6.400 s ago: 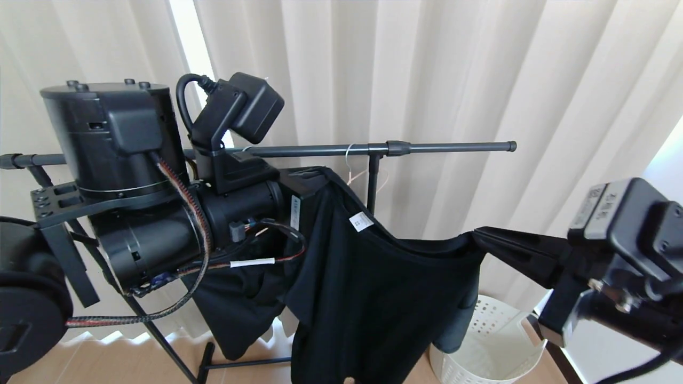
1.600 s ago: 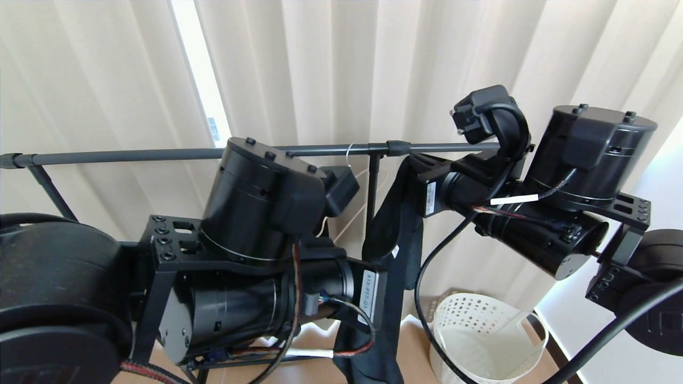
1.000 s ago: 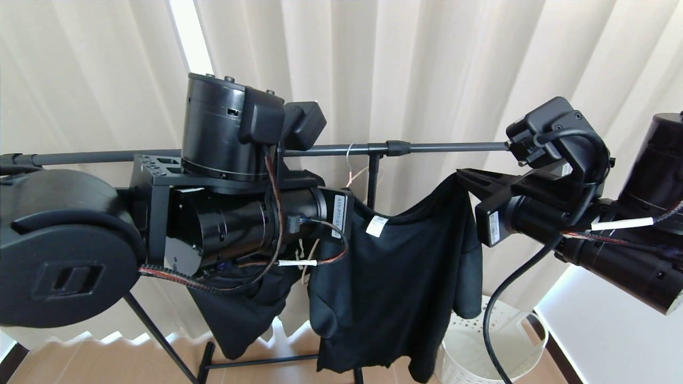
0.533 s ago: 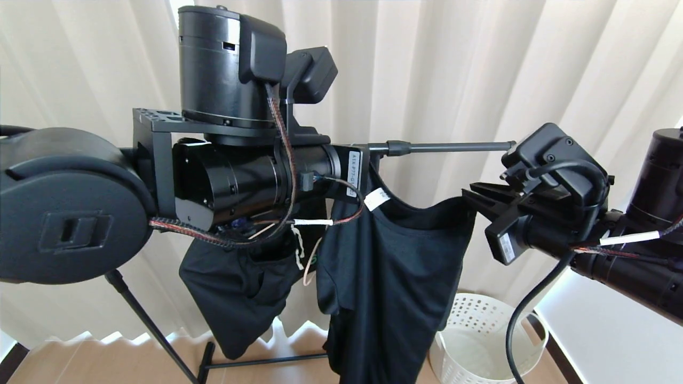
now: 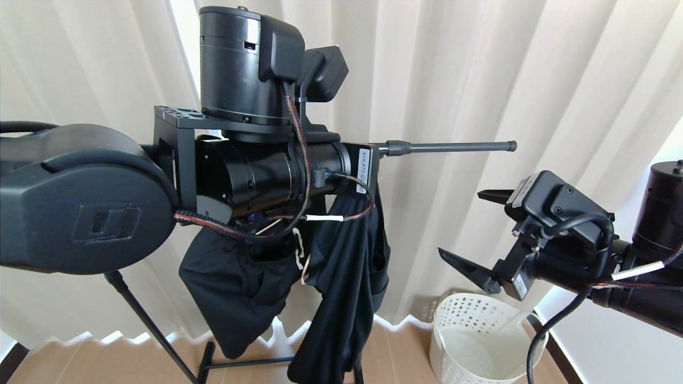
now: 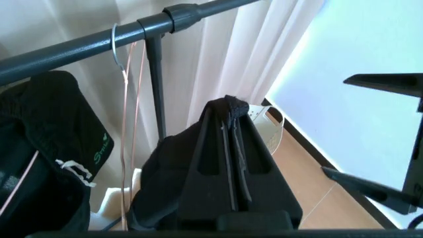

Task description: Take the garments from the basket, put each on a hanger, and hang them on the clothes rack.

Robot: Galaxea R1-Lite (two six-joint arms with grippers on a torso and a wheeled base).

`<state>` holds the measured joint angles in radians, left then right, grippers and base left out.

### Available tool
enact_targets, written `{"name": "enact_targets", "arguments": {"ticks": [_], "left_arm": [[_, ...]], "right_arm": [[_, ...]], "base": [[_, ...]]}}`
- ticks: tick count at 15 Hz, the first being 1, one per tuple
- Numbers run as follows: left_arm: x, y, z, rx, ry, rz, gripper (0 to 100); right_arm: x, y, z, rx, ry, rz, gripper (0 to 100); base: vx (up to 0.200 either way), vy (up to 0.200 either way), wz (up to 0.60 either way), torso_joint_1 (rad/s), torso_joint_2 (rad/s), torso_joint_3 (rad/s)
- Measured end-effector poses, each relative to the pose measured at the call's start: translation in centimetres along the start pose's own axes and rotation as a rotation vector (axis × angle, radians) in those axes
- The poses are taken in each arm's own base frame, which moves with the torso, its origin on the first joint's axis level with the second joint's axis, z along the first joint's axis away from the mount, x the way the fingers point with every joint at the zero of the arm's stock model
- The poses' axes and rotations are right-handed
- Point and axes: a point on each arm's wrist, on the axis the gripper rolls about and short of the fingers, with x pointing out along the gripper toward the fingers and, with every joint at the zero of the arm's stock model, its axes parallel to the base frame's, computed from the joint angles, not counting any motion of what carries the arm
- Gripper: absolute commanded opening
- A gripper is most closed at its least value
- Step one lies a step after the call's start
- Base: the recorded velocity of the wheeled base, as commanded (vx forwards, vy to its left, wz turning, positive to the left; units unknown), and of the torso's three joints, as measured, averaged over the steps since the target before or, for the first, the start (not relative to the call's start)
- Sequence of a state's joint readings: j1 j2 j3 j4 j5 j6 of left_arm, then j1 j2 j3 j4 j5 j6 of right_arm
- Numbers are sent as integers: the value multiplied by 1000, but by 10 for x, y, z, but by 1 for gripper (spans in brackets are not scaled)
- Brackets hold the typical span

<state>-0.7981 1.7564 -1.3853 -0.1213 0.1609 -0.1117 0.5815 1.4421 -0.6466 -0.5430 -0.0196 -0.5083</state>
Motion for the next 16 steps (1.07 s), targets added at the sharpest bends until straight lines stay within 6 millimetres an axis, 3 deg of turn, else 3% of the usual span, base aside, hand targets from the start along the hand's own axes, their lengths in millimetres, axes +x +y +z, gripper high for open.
{"name": "enact_targets", "arguments": {"ticks": [2,5,12,16], "left_arm": [[-1,0,-4,9,13,0,0],[-2,1,-6,16,20,0,0],[-7,1,-8,51,24,-14,0],[-14,1,-11,69,41,-114,0]], "right_arm": [[9,7,10,138,-45,34,100],[29,16,20,200,-105,49,100],[86,23,7,269,-54,-48,100],[112,23,-5,281,-16,-78,100]], "base": [[0,0,0,0,0,0],[0,0,0,0,0,0],[0,0,0,0,0,0],[0,0,0,0,0,0]]}}
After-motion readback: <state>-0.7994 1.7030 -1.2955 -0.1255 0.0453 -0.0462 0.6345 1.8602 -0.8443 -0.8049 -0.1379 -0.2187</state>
